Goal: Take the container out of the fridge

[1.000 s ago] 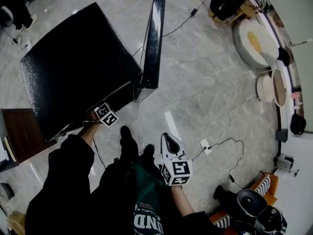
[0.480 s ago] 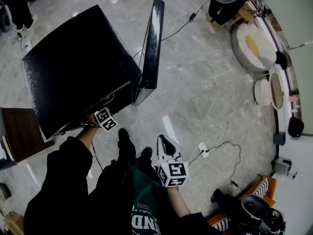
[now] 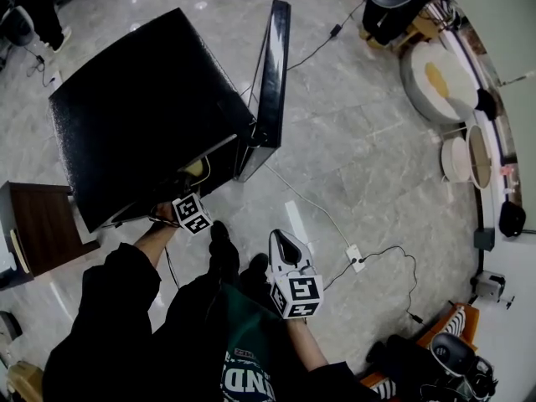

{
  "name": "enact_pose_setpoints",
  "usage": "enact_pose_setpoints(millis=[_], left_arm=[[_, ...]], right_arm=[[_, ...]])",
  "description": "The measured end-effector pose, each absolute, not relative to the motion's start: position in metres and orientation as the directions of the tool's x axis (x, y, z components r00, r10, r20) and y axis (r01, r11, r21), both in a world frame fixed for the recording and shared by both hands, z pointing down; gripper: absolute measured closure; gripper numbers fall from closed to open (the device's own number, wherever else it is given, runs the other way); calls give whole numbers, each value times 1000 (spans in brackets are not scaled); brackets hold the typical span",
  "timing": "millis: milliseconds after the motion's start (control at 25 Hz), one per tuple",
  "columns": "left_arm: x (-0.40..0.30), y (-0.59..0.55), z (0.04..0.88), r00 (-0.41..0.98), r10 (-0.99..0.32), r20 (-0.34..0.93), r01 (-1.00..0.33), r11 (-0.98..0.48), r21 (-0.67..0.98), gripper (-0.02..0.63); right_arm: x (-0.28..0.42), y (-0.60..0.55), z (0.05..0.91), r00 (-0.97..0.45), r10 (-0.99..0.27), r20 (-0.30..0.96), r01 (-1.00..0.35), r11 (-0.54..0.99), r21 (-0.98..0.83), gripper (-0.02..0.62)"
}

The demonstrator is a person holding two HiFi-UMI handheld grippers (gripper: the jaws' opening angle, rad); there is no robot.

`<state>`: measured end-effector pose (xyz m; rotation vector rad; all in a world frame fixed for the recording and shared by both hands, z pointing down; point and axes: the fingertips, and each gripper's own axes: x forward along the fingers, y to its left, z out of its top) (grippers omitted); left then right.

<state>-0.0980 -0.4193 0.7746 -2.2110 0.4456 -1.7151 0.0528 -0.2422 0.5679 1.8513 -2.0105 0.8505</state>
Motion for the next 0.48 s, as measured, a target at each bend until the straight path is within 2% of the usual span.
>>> enact_pose_setpoints(millis=[480], left_arm=[[-91,-373,752,297,-404,865,-58,-912,-405,586]], right_arm=[[27,-236,568,-218,-813,540,-962,85,-261,560]])
